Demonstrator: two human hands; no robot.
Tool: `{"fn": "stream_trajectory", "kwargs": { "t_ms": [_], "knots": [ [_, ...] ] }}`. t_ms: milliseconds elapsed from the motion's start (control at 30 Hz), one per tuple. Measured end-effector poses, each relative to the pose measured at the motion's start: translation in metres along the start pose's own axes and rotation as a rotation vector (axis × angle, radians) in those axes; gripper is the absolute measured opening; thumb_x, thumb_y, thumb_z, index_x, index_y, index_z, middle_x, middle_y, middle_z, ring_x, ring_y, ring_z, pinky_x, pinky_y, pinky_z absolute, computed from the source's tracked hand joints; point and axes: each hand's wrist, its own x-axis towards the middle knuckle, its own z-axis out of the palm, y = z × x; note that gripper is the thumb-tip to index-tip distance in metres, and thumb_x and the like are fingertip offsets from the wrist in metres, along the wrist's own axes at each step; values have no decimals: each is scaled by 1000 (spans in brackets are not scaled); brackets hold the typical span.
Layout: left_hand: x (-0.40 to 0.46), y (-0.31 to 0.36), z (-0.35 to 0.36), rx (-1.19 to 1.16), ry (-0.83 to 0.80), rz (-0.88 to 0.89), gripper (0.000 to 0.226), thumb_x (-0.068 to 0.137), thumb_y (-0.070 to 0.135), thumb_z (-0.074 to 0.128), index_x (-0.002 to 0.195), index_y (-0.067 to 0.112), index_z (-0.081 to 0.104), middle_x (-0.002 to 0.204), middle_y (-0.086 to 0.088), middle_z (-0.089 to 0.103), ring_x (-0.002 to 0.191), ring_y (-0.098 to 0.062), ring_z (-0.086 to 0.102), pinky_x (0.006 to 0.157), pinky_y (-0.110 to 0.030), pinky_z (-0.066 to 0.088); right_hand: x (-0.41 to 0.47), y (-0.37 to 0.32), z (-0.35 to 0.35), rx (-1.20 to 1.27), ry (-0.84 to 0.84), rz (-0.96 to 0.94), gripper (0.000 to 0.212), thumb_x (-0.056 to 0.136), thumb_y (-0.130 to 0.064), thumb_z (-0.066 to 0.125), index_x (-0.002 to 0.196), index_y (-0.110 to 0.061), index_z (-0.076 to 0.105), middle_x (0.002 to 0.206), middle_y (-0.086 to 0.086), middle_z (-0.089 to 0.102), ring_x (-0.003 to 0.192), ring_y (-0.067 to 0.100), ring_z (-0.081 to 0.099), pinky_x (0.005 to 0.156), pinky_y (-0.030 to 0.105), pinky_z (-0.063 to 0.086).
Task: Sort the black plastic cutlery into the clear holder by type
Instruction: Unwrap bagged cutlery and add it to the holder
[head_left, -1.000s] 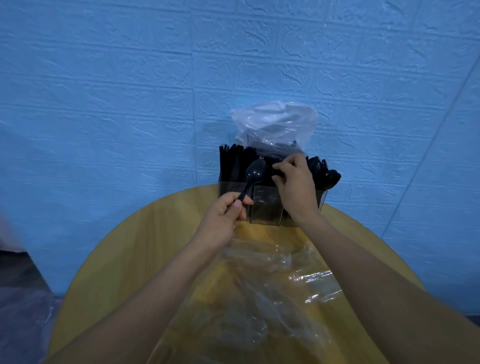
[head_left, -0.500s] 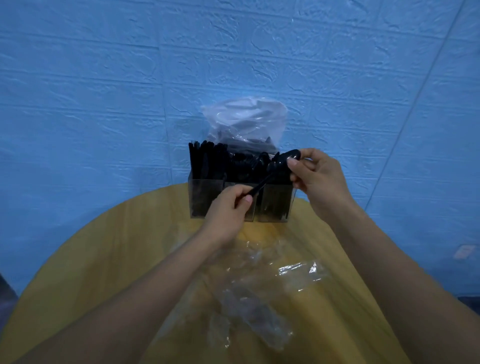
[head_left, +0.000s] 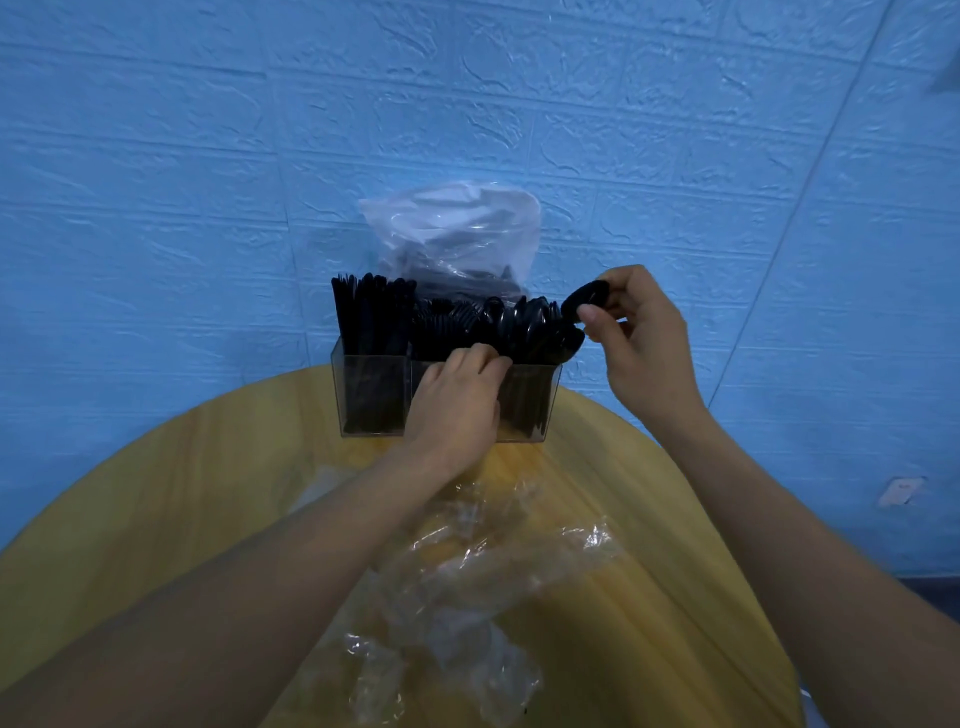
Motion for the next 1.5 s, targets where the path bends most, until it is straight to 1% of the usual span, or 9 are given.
{"fn": "stream_trajectory", "kwargs": {
  "t_ms": [267,467,767,967,1067,1133,1233,1333,1500],
  "knots": [
    [0,-4,-2,0,27,28,46,94,18,46,139,22,41,135,4,44,125,-15,37,103,-29,25,0,17,29,-43,6,58,22,91,-6,58,104,-17,44,75,-4,60,68,16,59,68,33,49],
    [-4,-9,-2,0,15,39,47,94,17,45,140,25,40,140,8,42,128,-12,35,104,-30,23,-6,29,48,-241,58,-13,12,81,-3,70,91,-5,62,98,-3,42,64,0,42,65,8,36],
    [-30,-18,-25,-105,-3,10,42,93,20,50,135,26,46,135,9,43,125,-10,38,107,-32,23,-32,8,46,-369,11,-34,28,89,-11,63,116,-6,64,104,1,47,80,8,47,73,20,41],
    [-78,-43,-59,-324,-153,-45,37,92,39,55,126,23,56,125,4,52,115,-13,48,103,-39,38,-78,-11,48,-343,-373,247,24,91,-29,60,103,-10,69,104,4,60,98,18,59,79,21,40],
    [-109,-54,-84,-472,-478,-9,65,76,66,58,133,39,41,137,10,39,127,-6,38,111,-28,28,-93,-22,52,-332,-584,357,49,90,-46,56,129,-17,56,136,4,49,126,19,46,100,25,34],
    [-129,-64,-101,-467,-702,19,93,67,62,68,143,40,19,148,15,18,134,0,19,109,-16,15,-100,-24,55,-323,-738,439,68,83,-61,53,141,-27,42,150,3,33,136,21,33,112,33,27],
    [-157,-80,-112,-307,-854,55,142,36,81,72,146,39,-8,152,21,-10,140,0,-2,116,-22,7,-111,-30,61,-383,-958,462,99,60,-81,52,146,-40,24,156,-1,19,142,26,21,116,47,21],
    [-175,-83,-104,-62,-880,83,147,39,72,79,142,43,-21,154,12,-22,143,-12,-17,119,-37,0,-122,-31,65,-519,-1072,358,90,71,-69,63,146,-44,21,156,-5,18,142,27,17,116,47,19],
    [-162,-66,-91,-2,-596,77,139,51,63,81,146,34,-16,154,8,-25,142,-13,-22,116,-35,-11,-132,-33,64,-503,-1126,164,74,75,-59,67,140,-38,39,152,-10,26,142,19,17,116,45,13]
  ]
}}
